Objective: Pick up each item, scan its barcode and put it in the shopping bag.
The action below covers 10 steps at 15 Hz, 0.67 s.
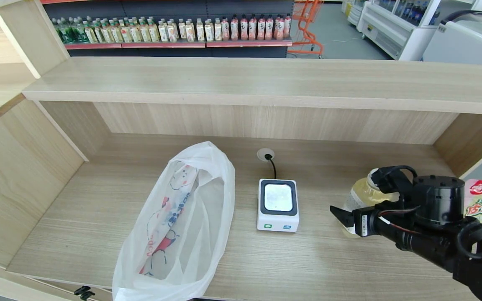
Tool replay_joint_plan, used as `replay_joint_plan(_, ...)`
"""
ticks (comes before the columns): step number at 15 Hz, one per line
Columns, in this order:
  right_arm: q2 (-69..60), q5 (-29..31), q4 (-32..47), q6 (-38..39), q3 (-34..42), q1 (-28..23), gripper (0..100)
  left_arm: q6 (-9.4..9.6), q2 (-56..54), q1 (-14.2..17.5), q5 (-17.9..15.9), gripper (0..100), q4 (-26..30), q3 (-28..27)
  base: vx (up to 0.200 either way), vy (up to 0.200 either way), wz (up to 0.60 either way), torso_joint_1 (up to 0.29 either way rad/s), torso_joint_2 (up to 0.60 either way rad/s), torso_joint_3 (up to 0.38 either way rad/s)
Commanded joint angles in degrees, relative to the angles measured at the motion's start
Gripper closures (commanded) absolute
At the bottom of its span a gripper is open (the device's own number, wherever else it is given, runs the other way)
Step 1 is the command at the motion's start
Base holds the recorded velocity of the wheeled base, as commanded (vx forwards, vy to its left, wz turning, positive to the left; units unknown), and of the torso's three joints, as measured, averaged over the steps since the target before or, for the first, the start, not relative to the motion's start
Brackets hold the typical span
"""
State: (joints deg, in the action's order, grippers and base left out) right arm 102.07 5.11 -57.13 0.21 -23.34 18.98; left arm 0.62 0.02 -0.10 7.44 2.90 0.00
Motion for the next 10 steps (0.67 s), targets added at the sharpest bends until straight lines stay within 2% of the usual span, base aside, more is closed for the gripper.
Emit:
replay_joint_plan(1, 1.7, -0.2, -2.2, -0.2, -0.1, 0.2, 0, -0.01, 0.0, 0.0, 0.0, 0, 0.0, 0.0, 0.000, 0.000, 0.00, 0.000, 0.00, 0.000)
replay_joint_plan(6, 3.7, -0.3, -9.1, -2.7, 0.2, 0.1, 0, -0.01, 0.0, 0.0, 0.0, 0, 0.0, 0.0, 0.000, 0.000, 0.00, 0.000, 0.00, 0.000)
replay_joint_plan(7, 3.8, -0.3, -9.5, -2.7, 0.4, 0.1, 100, -0.01, 0.0, 0.0, 0.0, 0, 0.0, 0.0, 0.000, 0.000, 0.00, 0.000, 0.00, 0.000)
replay_joint_plan(10, 4.5, -0.3, -11.1, -2.9, 0.6, 0.0, 100, -0.01, 0.0, 0.0, 0.0, 0, 0.0, 0.0, 0.000, 0.000, 0.00, 0.000, 0.00, 0.000)
